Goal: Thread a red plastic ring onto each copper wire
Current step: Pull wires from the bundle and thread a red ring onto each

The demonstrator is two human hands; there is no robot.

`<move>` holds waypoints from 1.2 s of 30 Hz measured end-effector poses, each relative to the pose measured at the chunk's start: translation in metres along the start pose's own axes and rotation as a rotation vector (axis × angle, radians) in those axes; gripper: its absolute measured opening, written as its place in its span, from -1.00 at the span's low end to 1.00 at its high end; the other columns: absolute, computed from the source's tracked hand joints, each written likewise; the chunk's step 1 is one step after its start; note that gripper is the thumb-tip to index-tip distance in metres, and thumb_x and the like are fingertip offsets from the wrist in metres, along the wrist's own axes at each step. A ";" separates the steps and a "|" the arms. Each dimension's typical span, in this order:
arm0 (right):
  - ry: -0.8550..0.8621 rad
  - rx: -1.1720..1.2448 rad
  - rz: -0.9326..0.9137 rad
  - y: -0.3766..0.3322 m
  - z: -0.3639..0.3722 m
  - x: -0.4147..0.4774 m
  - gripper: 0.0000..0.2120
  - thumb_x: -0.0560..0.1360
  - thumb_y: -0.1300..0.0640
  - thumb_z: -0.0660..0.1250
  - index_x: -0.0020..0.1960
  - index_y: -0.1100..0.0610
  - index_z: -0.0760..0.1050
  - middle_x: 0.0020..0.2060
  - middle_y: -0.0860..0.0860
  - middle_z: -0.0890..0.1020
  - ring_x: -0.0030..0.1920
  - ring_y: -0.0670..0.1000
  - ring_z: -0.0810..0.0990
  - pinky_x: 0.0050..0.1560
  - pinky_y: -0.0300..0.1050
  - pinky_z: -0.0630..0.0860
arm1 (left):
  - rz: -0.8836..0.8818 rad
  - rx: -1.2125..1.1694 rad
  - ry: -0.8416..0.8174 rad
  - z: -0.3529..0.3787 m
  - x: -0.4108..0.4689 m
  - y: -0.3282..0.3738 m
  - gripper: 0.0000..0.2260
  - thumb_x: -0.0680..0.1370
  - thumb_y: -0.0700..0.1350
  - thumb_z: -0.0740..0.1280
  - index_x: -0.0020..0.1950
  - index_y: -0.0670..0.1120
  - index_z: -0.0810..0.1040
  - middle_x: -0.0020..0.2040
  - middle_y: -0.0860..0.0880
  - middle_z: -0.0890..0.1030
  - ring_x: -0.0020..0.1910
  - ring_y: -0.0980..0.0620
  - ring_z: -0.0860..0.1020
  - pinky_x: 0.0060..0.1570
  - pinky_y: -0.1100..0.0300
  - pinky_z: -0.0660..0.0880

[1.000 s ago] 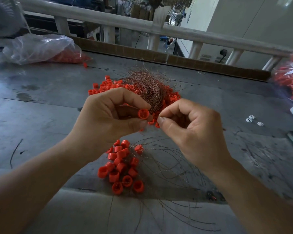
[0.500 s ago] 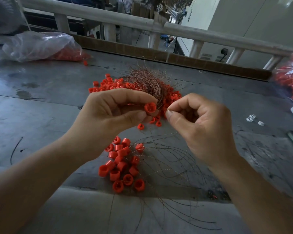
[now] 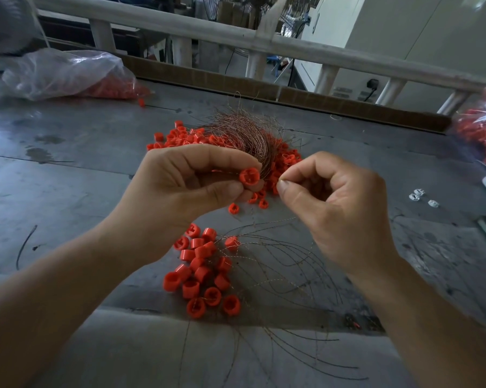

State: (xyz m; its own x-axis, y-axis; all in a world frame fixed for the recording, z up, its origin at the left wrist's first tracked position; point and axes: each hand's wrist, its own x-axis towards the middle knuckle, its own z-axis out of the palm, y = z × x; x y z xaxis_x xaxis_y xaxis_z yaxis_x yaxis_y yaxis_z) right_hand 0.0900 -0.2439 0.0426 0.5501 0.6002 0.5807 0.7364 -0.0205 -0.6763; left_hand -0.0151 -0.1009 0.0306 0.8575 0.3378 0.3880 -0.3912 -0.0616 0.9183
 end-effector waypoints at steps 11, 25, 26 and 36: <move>-0.009 -0.024 -0.015 0.001 0.000 0.001 -0.89 0.35 0.25 0.35 -0.33 0.09 0.53 -0.48 -0.12 0.52 -0.44 -0.19 0.46 -0.42 -0.45 0.33 | 0.003 -0.022 0.012 0.001 0.001 0.000 -0.73 0.24 -0.19 0.45 -0.07 -0.12 0.63 -0.16 -0.05 0.69 -0.14 0.01 0.66 -0.13 0.27 0.56; -0.021 -0.031 -0.027 0.000 0.001 0.000 -0.88 0.35 0.24 0.35 -0.33 0.08 0.52 -0.48 -0.15 0.51 -0.44 -0.20 0.47 -0.42 -0.45 0.33 | -0.105 -0.166 -0.017 0.000 0.002 0.001 -0.77 0.20 -0.21 0.40 -0.17 -0.11 0.69 -0.17 -0.09 0.69 -0.16 0.02 0.66 -0.19 0.30 0.56; -0.027 -0.027 -0.026 0.000 0.001 0.000 -0.88 0.35 0.24 0.36 -0.33 0.08 0.52 -0.48 -0.16 0.50 -0.44 -0.21 0.46 -0.43 -0.46 0.32 | -0.117 -0.184 -0.023 0.000 0.002 0.001 -0.77 0.20 -0.22 0.40 -0.18 -0.11 0.69 -0.16 -0.10 0.69 -0.17 0.02 0.66 -0.20 0.30 0.56; -0.233 -0.006 0.003 0.001 0.012 -0.006 -0.90 0.35 0.32 0.43 -0.29 0.17 0.57 -0.46 -0.18 0.50 -0.42 -0.21 0.47 -0.42 -0.45 0.32 | -0.179 -0.261 -0.145 0.000 0.000 0.000 -0.80 0.25 -0.24 0.37 -0.17 -0.10 0.69 -0.23 -0.11 0.68 -0.21 0.02 0.67 -0.26 0.32 0.56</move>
State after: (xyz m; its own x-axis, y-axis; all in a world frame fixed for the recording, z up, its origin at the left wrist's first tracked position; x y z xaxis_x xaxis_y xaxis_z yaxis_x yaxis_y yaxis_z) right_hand 0.0830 -0.2382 0.0328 0.4471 0.7685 0.4578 0.7373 -0.0268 -0.6751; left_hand -0.0153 -0.1006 0.0302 0.9514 0.1833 0.2475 -0.2869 0.2353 0.9286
